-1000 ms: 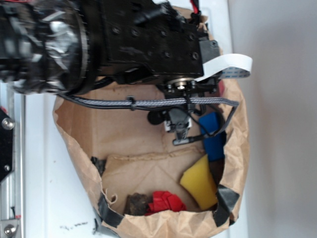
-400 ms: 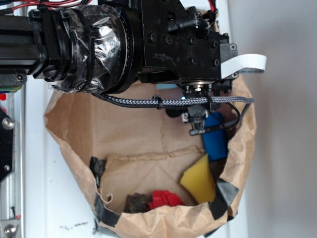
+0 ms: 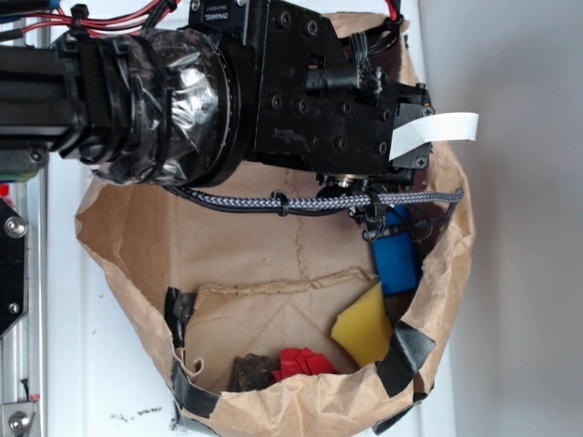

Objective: Grab the blue cloth.

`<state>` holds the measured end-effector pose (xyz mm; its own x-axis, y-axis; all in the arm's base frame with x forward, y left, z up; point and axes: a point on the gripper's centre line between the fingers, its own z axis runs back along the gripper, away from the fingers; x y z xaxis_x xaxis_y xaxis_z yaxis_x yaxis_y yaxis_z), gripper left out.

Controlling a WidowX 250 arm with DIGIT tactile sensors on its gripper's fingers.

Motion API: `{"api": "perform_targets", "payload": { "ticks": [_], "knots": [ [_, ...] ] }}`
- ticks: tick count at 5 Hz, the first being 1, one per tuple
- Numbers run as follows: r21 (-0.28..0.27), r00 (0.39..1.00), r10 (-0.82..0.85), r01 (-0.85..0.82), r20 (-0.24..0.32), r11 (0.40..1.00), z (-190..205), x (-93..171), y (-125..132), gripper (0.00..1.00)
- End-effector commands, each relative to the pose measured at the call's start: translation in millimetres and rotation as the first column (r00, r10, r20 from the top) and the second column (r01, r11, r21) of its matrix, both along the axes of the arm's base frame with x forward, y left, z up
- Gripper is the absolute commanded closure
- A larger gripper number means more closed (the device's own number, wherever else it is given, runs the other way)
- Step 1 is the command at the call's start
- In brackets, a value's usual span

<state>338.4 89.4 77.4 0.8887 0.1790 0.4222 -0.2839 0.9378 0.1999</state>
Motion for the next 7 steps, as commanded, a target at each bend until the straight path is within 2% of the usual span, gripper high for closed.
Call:
{"api": "perform_targets", "payload": {
  "ticks": [1,2,3,4,7],
  "knots": [
    [0.05,1.0,0.012,-0.011,-0.025,0.999,-2,6,2,0.0],
    [0.064,0.998,0.019,-0.015,-0.059,0.998,-12,-12,0,0.0],
    [0.06,0.998,0.021,-0.017,-0.06,0.998,-13,-25,-2,0.33],
    [0.069,0.999,0.021,-0.018,-0.049,0.997,-15,-39,-4,1.0],
    [0.058,0.999,0.016,-0.013,-0.047,0.998,-16,-69,-11,1.0]
  ]
}}
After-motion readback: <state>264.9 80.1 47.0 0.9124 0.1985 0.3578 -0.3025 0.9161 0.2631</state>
